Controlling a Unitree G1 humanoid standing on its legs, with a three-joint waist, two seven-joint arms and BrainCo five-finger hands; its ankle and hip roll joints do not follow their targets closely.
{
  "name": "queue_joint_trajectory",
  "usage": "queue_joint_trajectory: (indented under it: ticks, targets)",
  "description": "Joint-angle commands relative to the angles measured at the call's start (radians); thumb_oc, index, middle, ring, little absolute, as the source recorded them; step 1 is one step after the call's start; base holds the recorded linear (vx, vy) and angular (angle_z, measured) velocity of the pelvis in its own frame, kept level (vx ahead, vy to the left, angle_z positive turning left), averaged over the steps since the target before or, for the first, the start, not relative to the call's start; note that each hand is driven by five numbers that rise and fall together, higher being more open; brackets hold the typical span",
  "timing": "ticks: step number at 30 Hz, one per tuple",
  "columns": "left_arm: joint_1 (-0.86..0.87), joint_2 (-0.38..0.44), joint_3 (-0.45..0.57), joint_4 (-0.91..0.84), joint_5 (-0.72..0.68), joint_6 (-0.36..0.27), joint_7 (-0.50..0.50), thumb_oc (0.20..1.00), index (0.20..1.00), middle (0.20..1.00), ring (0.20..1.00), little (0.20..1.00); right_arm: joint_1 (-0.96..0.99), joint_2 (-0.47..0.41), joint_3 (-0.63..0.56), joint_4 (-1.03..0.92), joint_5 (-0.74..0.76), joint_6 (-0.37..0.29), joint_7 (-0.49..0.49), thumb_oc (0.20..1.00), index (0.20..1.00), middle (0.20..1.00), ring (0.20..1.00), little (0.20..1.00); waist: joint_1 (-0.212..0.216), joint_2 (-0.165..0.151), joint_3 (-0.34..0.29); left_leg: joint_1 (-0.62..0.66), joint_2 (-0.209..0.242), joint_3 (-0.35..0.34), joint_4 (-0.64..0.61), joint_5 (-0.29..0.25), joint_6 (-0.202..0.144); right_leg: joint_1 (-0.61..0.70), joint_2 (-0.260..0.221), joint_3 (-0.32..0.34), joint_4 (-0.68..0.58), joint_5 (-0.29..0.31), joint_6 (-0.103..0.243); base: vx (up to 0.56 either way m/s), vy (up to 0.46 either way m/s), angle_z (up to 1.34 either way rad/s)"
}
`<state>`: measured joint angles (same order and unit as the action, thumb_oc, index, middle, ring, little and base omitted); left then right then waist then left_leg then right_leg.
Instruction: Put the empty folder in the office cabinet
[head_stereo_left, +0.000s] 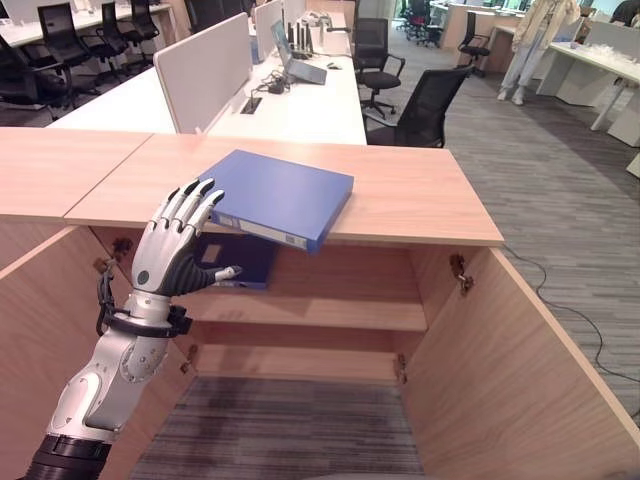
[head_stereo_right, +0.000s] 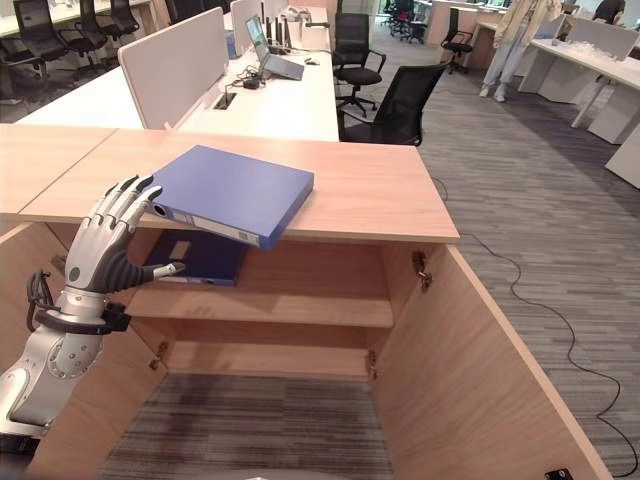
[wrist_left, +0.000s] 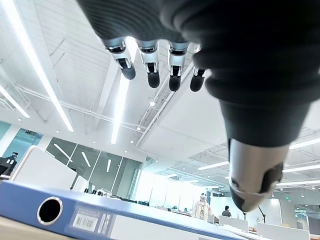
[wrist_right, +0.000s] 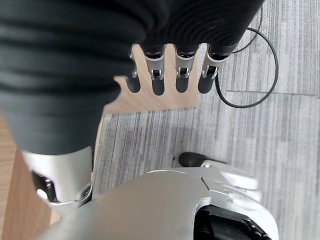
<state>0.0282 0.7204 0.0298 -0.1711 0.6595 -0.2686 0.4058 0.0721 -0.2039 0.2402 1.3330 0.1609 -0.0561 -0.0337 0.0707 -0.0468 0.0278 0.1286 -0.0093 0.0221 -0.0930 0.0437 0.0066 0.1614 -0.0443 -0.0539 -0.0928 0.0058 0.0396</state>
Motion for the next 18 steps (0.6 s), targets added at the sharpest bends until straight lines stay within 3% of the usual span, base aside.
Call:
queue_joint_trajectory:
  ticks: [1, 18]
  targets:
    - [-0.109, 0.059, -0.021, -0.040, 0.032, 0.002, 0.041, 1.000, 1.000, 1.000, 1.000, 1.000, -0.034, 0.022, 0.057, 0.026, -0.045, -0.011, 0.007, 1.000, 1.000, 1.000, 1.000, 1.000, -0.011, -0.035, -0.014, 0.006, -0.004, -0.016, 0.016, -0.087, 0.014, 0.032, -0.024, -0.014, 0.105, -0.091, 0.036, 0.00, 0.000, 0.00]
    - [-0.231, 0.047, -0.092, 0.028, 0.030, 0.048, 0.031, 1.000, 1.000, 1.000, 1.000, 1.000, -0.045, 0.007, 0.053, -0.004, -0.051, -0.001, 0.003, 1.000, 1.000, 1.000, 1.000, 1.000, -0.038, -0.026, 0.078, -0.101, -0.029, 0.007, 0.281, -0.196, 0.048, -0.084, -0.048, -0.019, 0.374, -0.186, 0.019, -0.03, 0.009, -0.04]
